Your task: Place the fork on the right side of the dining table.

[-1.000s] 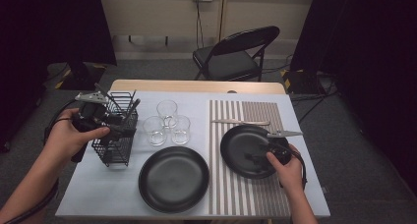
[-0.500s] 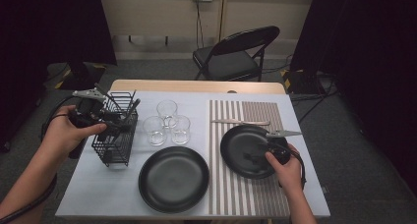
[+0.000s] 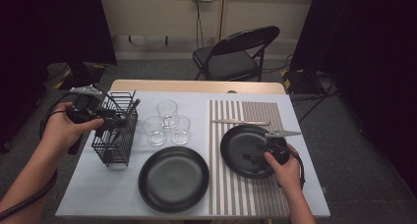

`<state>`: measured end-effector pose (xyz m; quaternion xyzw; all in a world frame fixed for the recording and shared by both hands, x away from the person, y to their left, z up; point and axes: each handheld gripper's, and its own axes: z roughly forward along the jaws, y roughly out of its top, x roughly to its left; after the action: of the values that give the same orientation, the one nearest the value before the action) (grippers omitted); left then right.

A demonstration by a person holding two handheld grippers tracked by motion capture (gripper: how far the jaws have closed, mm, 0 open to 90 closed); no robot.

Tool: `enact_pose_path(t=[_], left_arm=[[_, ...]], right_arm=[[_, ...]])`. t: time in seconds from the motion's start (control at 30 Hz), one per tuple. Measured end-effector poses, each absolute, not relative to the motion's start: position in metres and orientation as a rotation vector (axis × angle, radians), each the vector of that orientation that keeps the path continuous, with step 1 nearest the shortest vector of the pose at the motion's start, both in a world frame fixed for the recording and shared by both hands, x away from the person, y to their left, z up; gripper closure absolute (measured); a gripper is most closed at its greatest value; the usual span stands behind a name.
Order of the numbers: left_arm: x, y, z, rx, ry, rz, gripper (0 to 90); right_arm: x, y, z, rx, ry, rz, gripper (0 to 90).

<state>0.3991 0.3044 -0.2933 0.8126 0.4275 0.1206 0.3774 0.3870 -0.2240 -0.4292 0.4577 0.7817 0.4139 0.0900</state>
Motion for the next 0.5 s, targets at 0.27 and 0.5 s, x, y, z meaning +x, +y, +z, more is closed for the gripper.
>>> enact_pose_path(t=[0.27,0.5], left_arm=[[0.407,0.303,-0.293,2.095,1.103,0.319,34.7],[0.414,0.303,-0.294,2.087,1.117,0.318,36.4]], right_arm=[[0.386,-0.221,-0.429,1.347,2.324,1.229,20.4],[0.386,-0.219,-0.429,1.332,2.334,1.216,20.4]])
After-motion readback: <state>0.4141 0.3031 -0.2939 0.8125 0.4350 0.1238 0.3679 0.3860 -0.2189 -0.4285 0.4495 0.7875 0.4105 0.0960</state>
